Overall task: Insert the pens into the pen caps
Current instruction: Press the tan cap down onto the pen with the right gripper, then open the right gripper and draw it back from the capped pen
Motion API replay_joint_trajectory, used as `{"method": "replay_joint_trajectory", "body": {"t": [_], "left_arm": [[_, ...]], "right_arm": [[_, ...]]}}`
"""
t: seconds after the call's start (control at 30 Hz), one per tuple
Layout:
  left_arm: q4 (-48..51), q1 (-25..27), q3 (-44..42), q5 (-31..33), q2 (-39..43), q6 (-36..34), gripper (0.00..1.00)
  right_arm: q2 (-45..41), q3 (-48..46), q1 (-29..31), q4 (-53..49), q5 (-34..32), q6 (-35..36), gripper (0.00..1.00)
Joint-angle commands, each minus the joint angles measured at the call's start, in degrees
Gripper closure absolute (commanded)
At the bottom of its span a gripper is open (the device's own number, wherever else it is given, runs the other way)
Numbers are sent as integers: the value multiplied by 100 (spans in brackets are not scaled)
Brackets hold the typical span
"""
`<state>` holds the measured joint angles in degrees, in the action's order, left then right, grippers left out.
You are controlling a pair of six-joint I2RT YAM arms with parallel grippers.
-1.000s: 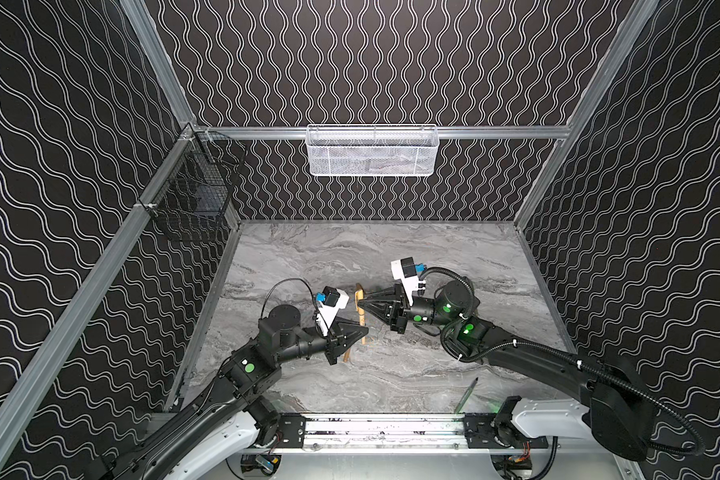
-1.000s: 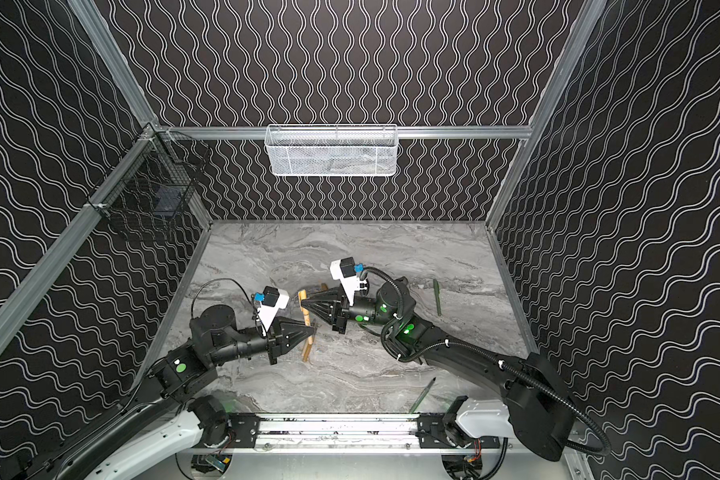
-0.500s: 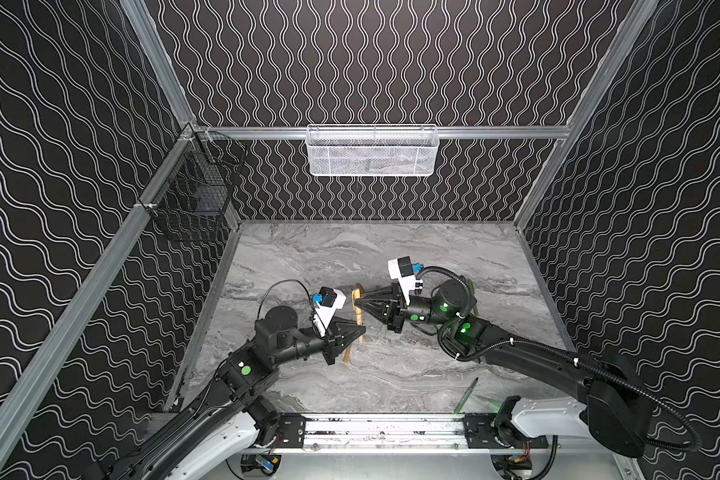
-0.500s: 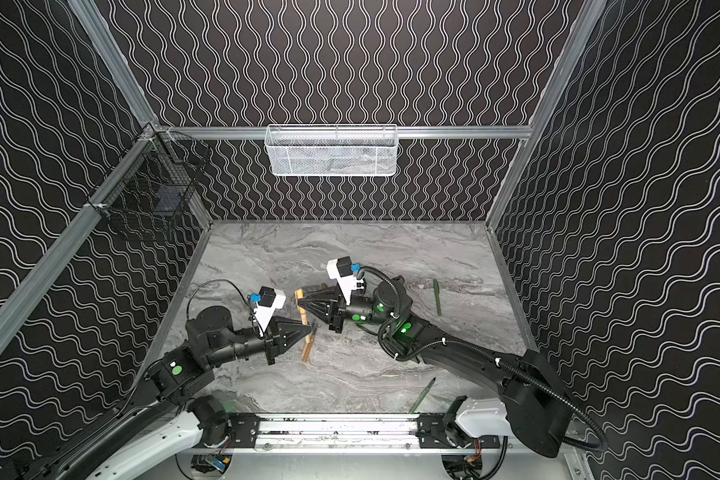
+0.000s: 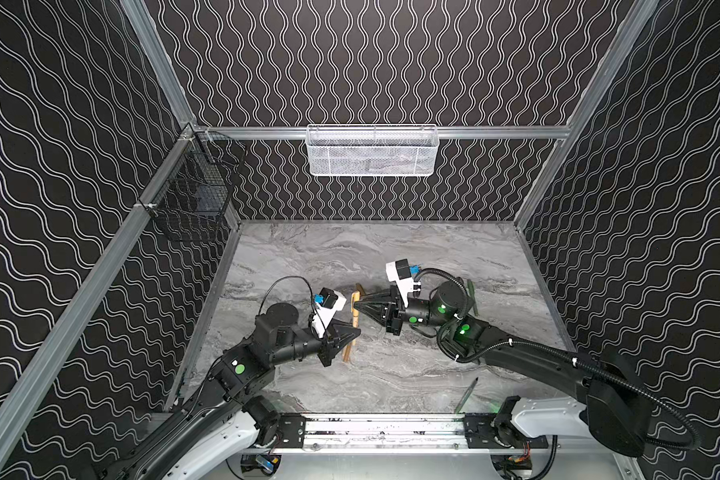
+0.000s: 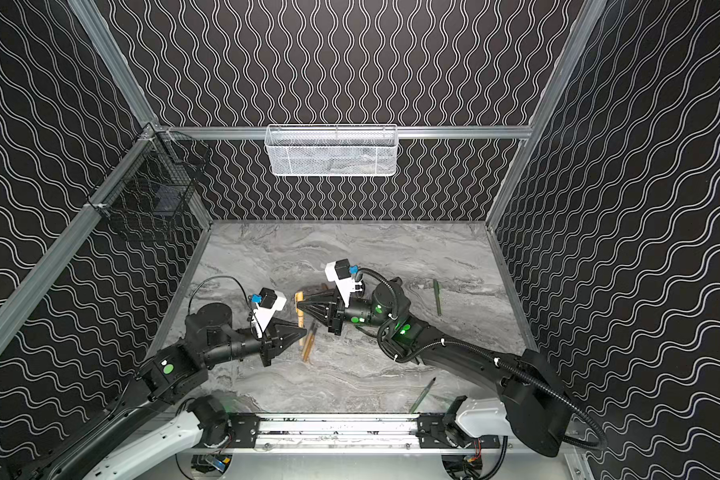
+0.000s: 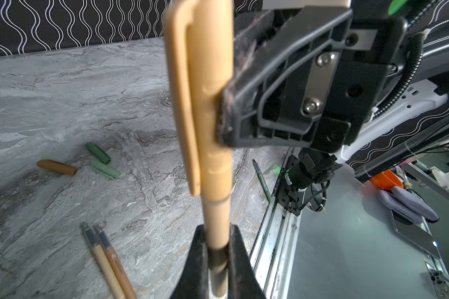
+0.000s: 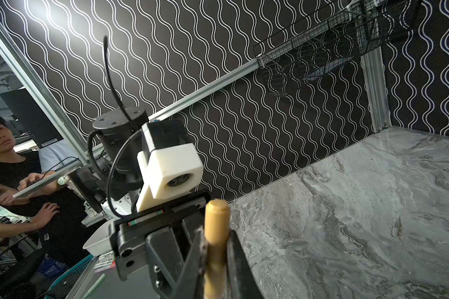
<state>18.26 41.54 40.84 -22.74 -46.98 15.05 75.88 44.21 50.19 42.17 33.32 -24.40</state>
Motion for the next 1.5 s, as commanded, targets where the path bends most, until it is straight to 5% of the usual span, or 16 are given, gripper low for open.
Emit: {"method": "replay_joint_trajectory", "body": {"t": [0.0, 0.47, 1.03, 1.33, 1.47], "left_arm": [[-3118, -11, 271, -159, 13, -444, 100], [-3005, -14, 590, -372, -176, -725, 100], [-2359, -7, 442, -1048, -374, -768, 100], [-2147, -6, 285, -909, -389, -894, 100], [-2046, -14, 297, -936, -496, -943, 100]], "right_arm": [[126, -77, 36, -1655, 34, 196, 100], [188, -171, 51, -1374, 134, 53, 100], [-20, 1414, -590, -2207, -200, 384, 99], [-127, 1633, -799, -2184, 150, 429, 58], [-170, 1657, -801, -2201, 158, 454, 55]]}}
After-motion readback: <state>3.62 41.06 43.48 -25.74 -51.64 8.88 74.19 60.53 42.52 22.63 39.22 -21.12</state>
